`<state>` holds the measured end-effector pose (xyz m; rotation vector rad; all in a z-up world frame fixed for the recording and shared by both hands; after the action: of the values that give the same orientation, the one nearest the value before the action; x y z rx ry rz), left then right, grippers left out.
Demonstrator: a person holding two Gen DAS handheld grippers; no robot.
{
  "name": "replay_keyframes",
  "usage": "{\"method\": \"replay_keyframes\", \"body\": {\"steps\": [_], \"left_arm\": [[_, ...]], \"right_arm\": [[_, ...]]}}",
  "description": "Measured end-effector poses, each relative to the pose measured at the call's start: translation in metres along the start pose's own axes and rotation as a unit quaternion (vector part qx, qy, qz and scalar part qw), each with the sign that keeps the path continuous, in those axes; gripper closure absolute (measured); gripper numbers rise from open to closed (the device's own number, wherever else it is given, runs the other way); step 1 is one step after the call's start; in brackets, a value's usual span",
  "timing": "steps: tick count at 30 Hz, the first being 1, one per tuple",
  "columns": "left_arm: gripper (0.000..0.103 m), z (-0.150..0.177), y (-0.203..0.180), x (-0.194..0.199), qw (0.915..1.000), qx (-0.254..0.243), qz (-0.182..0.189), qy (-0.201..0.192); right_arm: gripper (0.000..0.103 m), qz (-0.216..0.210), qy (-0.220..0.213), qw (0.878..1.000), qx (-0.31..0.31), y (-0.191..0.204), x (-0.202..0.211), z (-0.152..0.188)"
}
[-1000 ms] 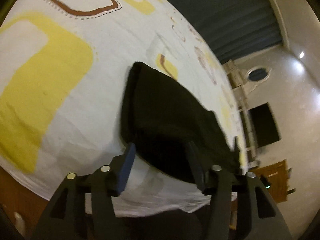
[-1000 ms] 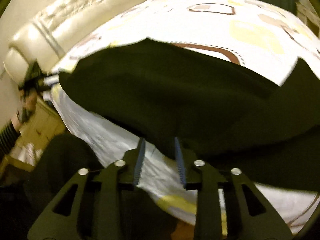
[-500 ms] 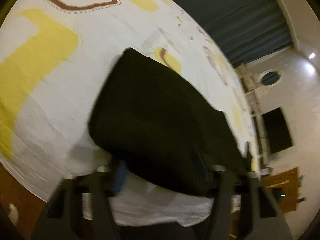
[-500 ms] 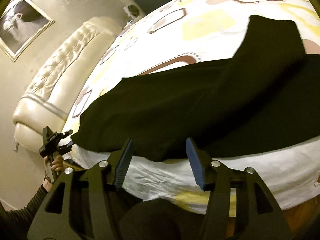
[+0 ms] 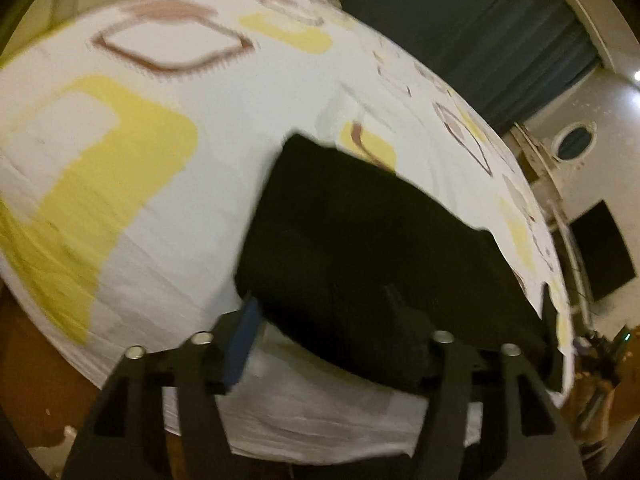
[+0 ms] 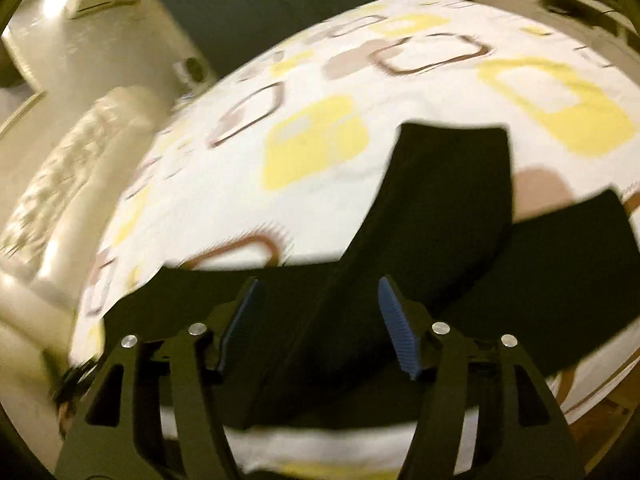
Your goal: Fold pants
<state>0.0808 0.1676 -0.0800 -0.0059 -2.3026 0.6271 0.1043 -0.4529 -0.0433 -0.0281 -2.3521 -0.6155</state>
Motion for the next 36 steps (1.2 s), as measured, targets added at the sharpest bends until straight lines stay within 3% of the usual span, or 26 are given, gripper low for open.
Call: {"method": "replay_keyframes", "body": {"steps": [4, 7, 16, 18, 19, 21, 22, 25, 31, 34, 36], "left_arm": [[0.038, -0.008, -0.007, 0.004, 0.9992, -0.023, -0.031, -0.015], [0.027, -0.010, -0.018, 0.001, 0.9982, -0.037, -0.043, -0.021], [0.024, 0.000, -0.039, -0.019, 0.9971, -0.051, -0.055, -0.011], [0.024, 0.000, -0.041, -0.020, 0.9964, -0.058, -0.061, -0.013], [0.024, 0.000, -0.042, -0.019, 0.9962, -0.061, -0.061, -0.014], [0.024, 0.000, -0.043, -0.019, 0.9959, -0.065, -0.061, -0.015], [0.024, 0.000, -0.043, -0.019, 0.9959, -0.065, -0.061, -0.015], [0.024, -0.001, -0.040, -0.019, 0.9963, -0.054, -0.066, -0.013], [0.024, -0.002, -0.038, -0.016, 0.9967, -0.033, -0.072, -0.015], [0.024, -0.001, -0.038, -0.013, 0.9971, -0.017, -0.072, -0.017], [0.024, 0.001, -0.038, -0.012, 0.9973, -0.006, -0.071, -0.017]], "right_arm": [[0.041, 0.076, 0.011, 0.997, 0.010, -0.010, -0.050, -0.047], [0.041, 0.131, 0.029, 0.991, 0.028, -0.016, -0.087, -0.066], [0.042, 0.238, 0.098, 0.966, 0.022, -0.049, -0.154, -0.060], [0.060, 0.248, 0.107, 0.963, 0.010, -0.060, -0.158, -0.057], [0.062, 0.251, 0.105, 0.962, 0.004, -0.063, -0.157, -0.058], [0.086, 0.240, 0.105, 0.965, -0.012, -0.068, -0.152, -0.059], [0.092, 0.231, 0.106, 0.967, -0.015, -0.068, -0.150, -0.061], [0.095, 0.202, 0.093, 0.975, -0.028, -0.064, -0.136, -0.073], [0.097, 0.122, 0.022, 0.992, -0.030, -0.031, -0.084, -0.122], [0.097, 0.044, -0.037, 0.998, -0.039, -0.007, -0.043, -0.155], [0.097, -0.020, -0.094, 0.994, -0.042, 0.005, -0.005, -0.176]]}}
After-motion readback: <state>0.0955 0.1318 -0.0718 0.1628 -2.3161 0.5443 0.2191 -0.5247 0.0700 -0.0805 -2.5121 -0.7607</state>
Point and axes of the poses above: each gripper's, at about its wrist camera, not at the fingertips, and x roughly against the way its jaws point, y to its left, z to its underside, the point moved 6 cm from there along -x, roughly the way its jaws point, and after that the axes turned 10 degrees about -y, right-handed, at the moved point
